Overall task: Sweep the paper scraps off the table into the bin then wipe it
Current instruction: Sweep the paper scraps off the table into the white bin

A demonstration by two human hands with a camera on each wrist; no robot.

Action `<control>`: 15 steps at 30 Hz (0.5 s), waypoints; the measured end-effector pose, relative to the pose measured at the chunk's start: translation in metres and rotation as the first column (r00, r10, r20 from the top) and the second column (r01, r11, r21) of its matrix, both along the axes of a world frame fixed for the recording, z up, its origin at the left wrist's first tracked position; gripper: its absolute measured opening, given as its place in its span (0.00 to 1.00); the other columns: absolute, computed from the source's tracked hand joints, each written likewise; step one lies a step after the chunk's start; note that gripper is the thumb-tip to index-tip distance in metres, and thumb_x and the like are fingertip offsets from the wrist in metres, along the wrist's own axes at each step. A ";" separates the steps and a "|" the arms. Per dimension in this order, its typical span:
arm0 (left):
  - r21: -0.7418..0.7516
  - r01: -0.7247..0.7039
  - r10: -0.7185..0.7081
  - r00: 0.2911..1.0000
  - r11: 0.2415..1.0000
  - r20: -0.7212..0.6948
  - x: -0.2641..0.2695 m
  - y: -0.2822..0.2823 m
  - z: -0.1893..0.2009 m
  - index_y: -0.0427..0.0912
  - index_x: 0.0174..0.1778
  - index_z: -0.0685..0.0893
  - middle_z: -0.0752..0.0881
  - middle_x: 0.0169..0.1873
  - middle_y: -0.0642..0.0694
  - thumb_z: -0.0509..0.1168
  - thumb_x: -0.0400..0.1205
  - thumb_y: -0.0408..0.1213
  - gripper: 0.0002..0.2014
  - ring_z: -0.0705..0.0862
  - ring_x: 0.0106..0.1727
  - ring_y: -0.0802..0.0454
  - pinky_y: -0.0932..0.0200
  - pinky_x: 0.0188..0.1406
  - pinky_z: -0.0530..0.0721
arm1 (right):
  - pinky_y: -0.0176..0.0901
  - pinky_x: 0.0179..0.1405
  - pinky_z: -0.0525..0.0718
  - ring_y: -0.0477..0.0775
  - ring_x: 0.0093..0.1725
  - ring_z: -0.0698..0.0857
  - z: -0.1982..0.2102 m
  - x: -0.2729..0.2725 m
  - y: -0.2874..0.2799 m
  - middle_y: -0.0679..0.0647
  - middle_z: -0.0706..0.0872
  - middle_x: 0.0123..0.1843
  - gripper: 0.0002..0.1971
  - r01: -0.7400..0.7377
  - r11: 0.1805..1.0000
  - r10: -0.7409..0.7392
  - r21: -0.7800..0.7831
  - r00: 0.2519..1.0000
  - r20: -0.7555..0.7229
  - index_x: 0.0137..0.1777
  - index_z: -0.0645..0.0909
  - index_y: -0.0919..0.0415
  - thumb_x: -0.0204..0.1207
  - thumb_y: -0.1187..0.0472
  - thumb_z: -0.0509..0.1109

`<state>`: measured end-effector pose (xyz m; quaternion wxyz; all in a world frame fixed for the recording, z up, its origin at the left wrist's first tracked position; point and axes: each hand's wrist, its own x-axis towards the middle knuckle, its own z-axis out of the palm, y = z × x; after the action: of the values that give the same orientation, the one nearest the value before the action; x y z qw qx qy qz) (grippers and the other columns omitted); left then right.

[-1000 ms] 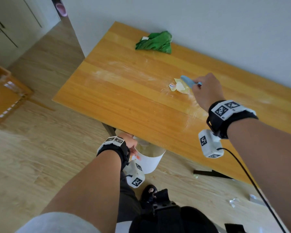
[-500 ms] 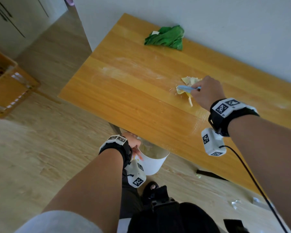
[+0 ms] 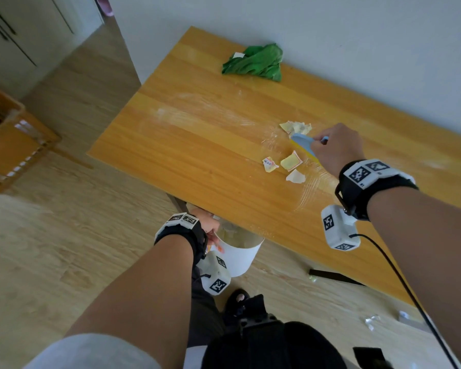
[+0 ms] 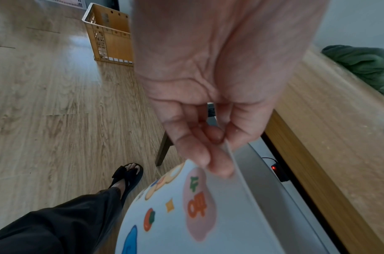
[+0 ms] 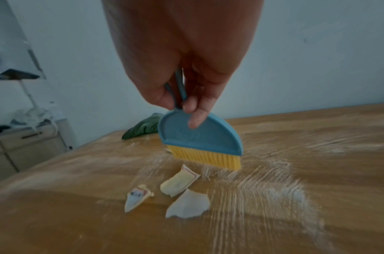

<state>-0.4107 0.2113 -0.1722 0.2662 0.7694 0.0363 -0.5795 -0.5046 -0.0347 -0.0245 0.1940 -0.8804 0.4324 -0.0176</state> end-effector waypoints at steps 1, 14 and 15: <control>0.000 0.004 -0.004 1.000 1.000 0.002 -0.001 -0.001 -0.001 0.34 0.37 0.77 0.83 0.13 0.45 0.60 0.85 0.29 0.10 0.87 0.35 0.41 0.48 0.48 0.89 | 0.44 0.29 0.76 0.58 0.29 0.76 -0.004 -0.001 0.003 0.67 0.90 0.39 0.13 -0.029 1.000 0.029 0.009 0.999 -0.032 0.44 0.90 0.67 0.75 0.64 0.64; -0.052 0.086 -0.089 0.993 0.995 -0.071 -0.002 0.004 0.012 0.41 0.84 0.57 0.89 0.30 0.34 0.58 0.77 0.26 0.37 0.91 0.48 0.32 0.38 0.60 0.84 | 0.33 0.23 0.70 0.50 0.29 0.77 -0.004 -0.001 0.033 0.48 0.86 0.33 0.11 -0.259 0.951 0.269 0.166 0.963 -0.037 0.44 0.93 0.58 0.75 0.60 0.68; -0.057 0.101 -0.105 0.993 0.993 -0.061 -0.002 0.005 0.015 0.42 0.85 0.56 0.91 0.39 0.31 0.58 0.77 0.26 0.38 0.91 0.49 0.32 0.38 0.62 0.83 | 0.32 0.24 0.70 0.48 0.31 0.78 -0.002 -0.003 0.034 0.45 0.82 0.33 0.10 -0.274 0.945 0.287 0.180 0.956 -0.053 0.44 0.93 0.59 0.75 0.60 0.69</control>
<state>-0.4132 0.2159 -0.1572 0.2552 0.7438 -0.0106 -0.6177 -0.5076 -0.0004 -0.0262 0.2519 -0.9132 0.3098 0.0818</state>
